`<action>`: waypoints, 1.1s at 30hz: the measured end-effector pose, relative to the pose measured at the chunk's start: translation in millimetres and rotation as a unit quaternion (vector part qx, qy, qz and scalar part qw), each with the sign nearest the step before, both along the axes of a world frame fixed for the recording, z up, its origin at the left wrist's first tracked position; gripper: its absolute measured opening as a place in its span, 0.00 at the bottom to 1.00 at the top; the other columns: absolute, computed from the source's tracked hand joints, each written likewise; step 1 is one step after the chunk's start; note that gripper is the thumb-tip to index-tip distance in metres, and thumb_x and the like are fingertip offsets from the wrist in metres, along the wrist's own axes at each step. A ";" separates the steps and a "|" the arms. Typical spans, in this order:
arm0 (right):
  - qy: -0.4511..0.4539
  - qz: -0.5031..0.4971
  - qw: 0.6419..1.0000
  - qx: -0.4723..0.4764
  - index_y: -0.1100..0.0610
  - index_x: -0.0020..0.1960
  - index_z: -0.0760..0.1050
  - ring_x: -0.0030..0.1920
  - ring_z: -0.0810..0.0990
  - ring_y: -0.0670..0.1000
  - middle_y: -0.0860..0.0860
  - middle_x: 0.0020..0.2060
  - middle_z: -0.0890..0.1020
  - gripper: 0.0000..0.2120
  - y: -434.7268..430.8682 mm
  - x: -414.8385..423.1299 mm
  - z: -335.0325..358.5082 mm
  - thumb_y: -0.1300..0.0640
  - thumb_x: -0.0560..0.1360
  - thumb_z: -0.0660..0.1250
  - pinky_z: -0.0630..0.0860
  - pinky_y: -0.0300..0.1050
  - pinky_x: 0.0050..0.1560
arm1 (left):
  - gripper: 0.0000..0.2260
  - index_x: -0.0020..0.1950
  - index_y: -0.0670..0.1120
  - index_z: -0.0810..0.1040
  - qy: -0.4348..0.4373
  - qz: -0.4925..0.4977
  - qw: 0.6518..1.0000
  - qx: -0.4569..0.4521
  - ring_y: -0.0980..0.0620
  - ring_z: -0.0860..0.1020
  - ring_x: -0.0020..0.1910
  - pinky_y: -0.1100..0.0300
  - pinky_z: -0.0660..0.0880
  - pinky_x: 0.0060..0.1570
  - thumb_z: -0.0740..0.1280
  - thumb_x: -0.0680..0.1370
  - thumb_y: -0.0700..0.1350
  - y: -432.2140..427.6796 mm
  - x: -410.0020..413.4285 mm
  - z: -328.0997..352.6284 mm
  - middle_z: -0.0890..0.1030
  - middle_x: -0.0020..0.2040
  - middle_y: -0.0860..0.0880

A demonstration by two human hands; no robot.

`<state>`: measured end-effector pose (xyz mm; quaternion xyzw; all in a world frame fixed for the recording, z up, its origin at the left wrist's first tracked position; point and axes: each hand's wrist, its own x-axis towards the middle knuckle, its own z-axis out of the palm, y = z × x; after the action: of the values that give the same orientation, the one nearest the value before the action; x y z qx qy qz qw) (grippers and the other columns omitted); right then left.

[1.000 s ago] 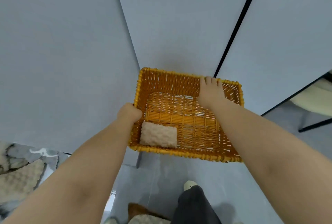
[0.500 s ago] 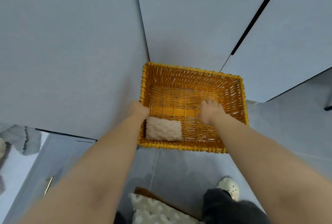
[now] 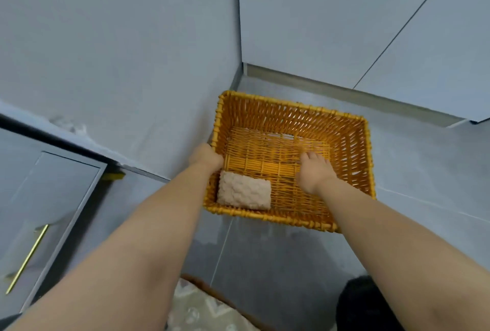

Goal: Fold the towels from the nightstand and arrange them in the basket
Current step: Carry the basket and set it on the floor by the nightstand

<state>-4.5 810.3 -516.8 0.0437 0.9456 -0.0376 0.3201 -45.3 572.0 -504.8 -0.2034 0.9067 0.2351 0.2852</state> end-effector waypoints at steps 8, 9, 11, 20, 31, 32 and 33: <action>0.023 -0.058 0.993 -0.099 0.61 0.72 0.59 0.70 0.63 0.60 0.60 0.69 0.65 0.24 -51.2 13.2 -86.5 0.54 0.79 0.59 0.64 0.53 0.69 | 0.12 0.57 0.41 0.79 -0.010 -0.043 0.998 0.054 0.41 0.77 0.55 0.59 0.69 0.48 0.67 0.76 0.45 -29.0 23.3 -83.8 0.80 0.56 0.41; 0.028 -0.059 0.992 -0.106 0.61 0.71 0.60 0.70 0.63 0.60 0.60 0.69 0.66 0.24 -56.6 15.5 -91.4 0.55 0.79 0.59 0.64 0.53 0.68 | 0.13 0.58 0.41 0.78 0.004 -0.041 0.997 0.066 0.41 0.77 0.56 0.59 0.69 0.48 0.67 0.77 0.45 -30.3 26.9 -88.2 0.80 0.57 0.42; 0.030 -0.057 0.991 -0.120 0.61 0.71 0.61 0.69 0.64 0.60 0.60 0.69 0.67 0.22 -64.4 17.2 -93.7 0.56 0.79 0.59 0.66 0.52 0.67 | 0.12 0.58 0.43 0.78 0.034 -0.025 0.994 0.104 0.42 0.78 0.55 0.59 0.69 0.49 0.67 0.77 0.46 -31.2 32.6 -89.6 0.80 0.56 0.42; -0.321 -0.071 0.906 -0.267 0.58 0.69 0.68 0.61 0.77 0.51 0.54 0.62 0.77 0.32 -85.4 43.4 -72.4 0.36 0.76 0.60 0.70 0.53 0.66 | 0.07 0.52 0.43 0.79 -0.038 -0.070 0.986 0.148 0.43 0.78 0.54 0.55 0.75 0.54 0.68 0.74 0.42 -54.6 71.1 -79.5 0.81 0.53 0.42; -0.234 0.160 0.938 -0.198 0.51 0.66 0.74 0.54 0.73 0.47 0.43 0.51 0.75 0.25 -108.2 62.3 -71.6 0.47 0.71 0.71 0.68 0.41 0.53 | 0.05 0.46 0.41 0.79 0.010 -0.039 0.989 0.144 0.44 0.79 0.46 0.54 0.77 0.48 0.67 0.75 0.42 -71.2 73.7 -90.1 0.81 0.47 0.40; -0.233 0.164 0.938 -0.198 0.51 0.66 0.75 0.52 0.72 0.46 0.43 0.49 0.75 0.24 -110.2 61.3 -71.2 0.48 0.71 0.72 0.68 0.41 0.52 | 0.05 0.46 0.41 0.79 0.017 -0.039 0.989 0.139 0.45 0.79 0.45 0.54 0.76 0.48 0.67 0.74 0.42 -72.9 74.6 -92.0 0.81 0.47 0.40; -0.230 0.170 0.938 -0.197 0.51 0.64 0.76 0.52 0.72 0.46 0.42 0.48 0.75 0.23 -111.8 59.6 -70.4 0.49 0.70 0.72 0.68 0.41 0.51 | 0.05 0.45 0.41 0.79 0.022 -0.036 0.990 0.134 0.45 0.79 0.45 0.54 0.76 0.48 0.67 0.74 0.43 -74.3 75.4 -92.7 0.81 0.46 0.40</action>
<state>55.1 698.5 -587.3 -0.1745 0.8129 -0.1575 0.5329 30.1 497.7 -597.5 -0.1250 0.8797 0.3488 0.2980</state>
